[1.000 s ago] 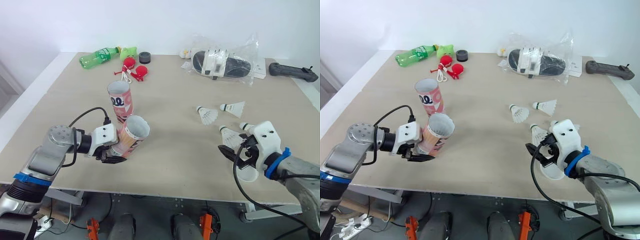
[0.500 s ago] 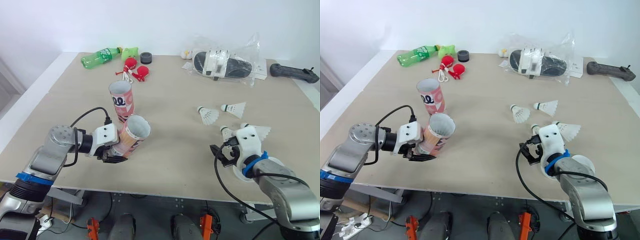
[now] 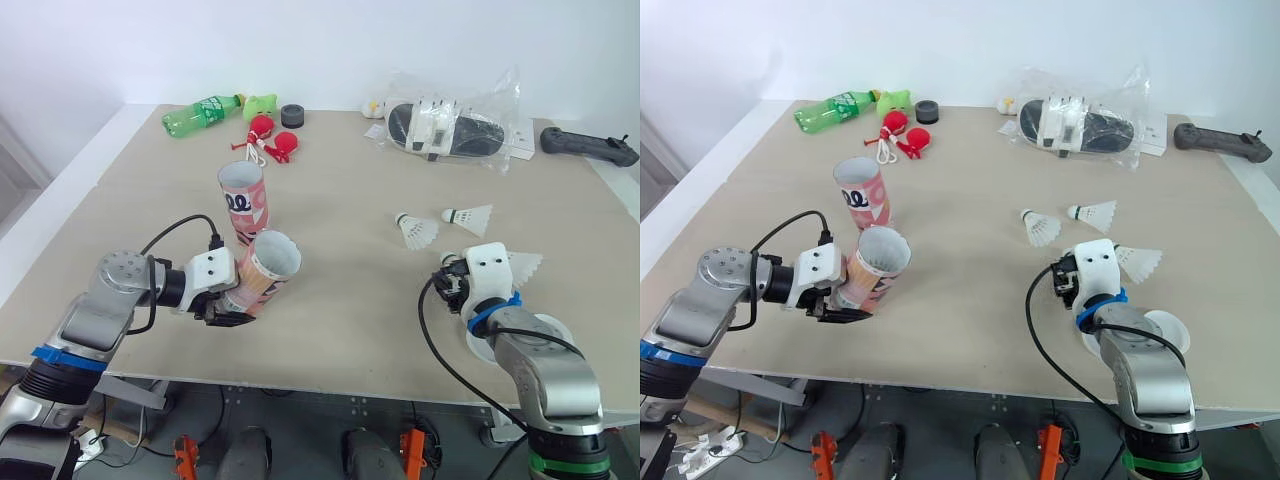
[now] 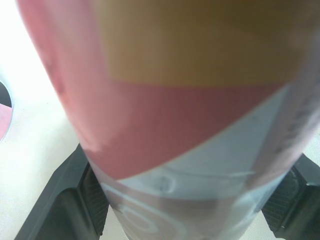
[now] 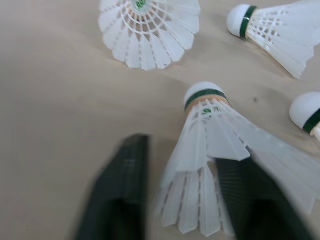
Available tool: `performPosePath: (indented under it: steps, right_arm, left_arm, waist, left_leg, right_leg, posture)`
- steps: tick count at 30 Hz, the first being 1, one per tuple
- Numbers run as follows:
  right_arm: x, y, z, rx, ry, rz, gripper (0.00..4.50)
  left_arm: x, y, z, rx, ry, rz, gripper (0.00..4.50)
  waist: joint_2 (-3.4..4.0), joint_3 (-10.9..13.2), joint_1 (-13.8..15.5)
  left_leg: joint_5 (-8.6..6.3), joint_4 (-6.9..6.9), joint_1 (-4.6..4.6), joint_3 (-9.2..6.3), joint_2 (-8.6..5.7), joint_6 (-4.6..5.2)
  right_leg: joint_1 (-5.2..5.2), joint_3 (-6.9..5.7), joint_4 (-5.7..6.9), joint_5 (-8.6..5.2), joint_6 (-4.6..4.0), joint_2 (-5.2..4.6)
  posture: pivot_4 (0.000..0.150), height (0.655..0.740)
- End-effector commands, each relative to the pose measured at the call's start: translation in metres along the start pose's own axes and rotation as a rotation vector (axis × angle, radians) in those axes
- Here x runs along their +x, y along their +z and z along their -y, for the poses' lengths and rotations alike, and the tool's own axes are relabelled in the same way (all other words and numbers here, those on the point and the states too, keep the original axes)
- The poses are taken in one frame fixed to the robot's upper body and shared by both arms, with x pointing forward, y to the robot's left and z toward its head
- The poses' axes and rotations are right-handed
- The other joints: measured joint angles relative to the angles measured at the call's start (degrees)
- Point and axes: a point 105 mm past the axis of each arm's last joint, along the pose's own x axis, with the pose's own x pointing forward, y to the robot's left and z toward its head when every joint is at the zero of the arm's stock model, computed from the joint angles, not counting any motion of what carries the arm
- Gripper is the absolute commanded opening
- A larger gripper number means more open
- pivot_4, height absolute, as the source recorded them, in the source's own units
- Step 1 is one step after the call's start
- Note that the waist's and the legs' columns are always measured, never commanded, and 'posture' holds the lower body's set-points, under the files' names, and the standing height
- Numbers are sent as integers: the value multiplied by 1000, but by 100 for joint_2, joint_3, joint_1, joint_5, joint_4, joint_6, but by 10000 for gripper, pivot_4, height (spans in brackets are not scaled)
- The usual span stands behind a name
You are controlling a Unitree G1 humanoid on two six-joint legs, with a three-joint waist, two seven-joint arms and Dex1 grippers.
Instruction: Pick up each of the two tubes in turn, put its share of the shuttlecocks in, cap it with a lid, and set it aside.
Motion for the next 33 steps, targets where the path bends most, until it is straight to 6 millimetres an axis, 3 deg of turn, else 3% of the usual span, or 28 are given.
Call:
performPosePath:
  steps: [1, 10, 13, 18, 22, 26, 33]
  right_arm:
    - [0, 13, 5, -14, -29, 54, 1862]
    - [-7, 29, 0, -33, 21, 124, 395]
    - [-15, 44, -3, -41, 82, 177, 395]
    - [-46, 91, -12, -113, 318, 299, 395]
    - [-83, 137, -47, -262, 608, 474, 395]
    - [-105, 155, -77, -460, 833, 549, 395]
    - [-98, 161, -119, -876, 1092, 550, 395]
  left_arm:
    - [16, -8, 15, -25, -70, -15, 32512]
    - [16, -8, 13, -26, -66, -14, 32512]
    - [16, -8, 12, -25, -65, -15, 32512]
    - [17, -7, 12, -25, -64, -15, 32512]
    - [18, -8, 12, -27, -62, -15, 32512]
    - [20, -7, 12, -28, -64, -14, 32512]
    - [21, -8, 11, -23, -76, -30, 32512]
  waist:
    - [0, 0, 0]
    - [0, 0, 0]
    - [1, 0, 0]
    - [3, 1, 0]
    - [10, 4, -3]
    - [13, 3, 5]
    - [13, 2, 5]
  left_leg:
    - [0, 0, 0, 0, 0, 0]
    - [0, 0, 0, 0, 0, 1]
    - [0, 0, 0, 0, 0, 1]
    - [1, 0, -1, 0, 0, 2]
    - [2, 0, 1, 0, 3, 4]
    - [5, -1, 0, 1, 4, 8]
    - [10, 1, -1, 28, 6, 12]
  right_leg:
    - [0, 0, 0, 0, 0, 0]
    - [1, 0, 0, 0, 0, 0]
    - [1, 0, 0, 0, 0, 0]
    - [3, 1, 0, 0, 0, 0]
    - [6, -2, 0, 0, -1, 2]
    - [8, -6, 0, -1, -1, 0]
    - [8, -8, -3, -7, -2, -14]
  posture:
    - [1500, 7400]
    - [1500, 7400]
    - [1500, 7400]
    - [1500, 7400]
    - [1500, 7400]
    - [1500, 7400]
    - [1500, 7400]
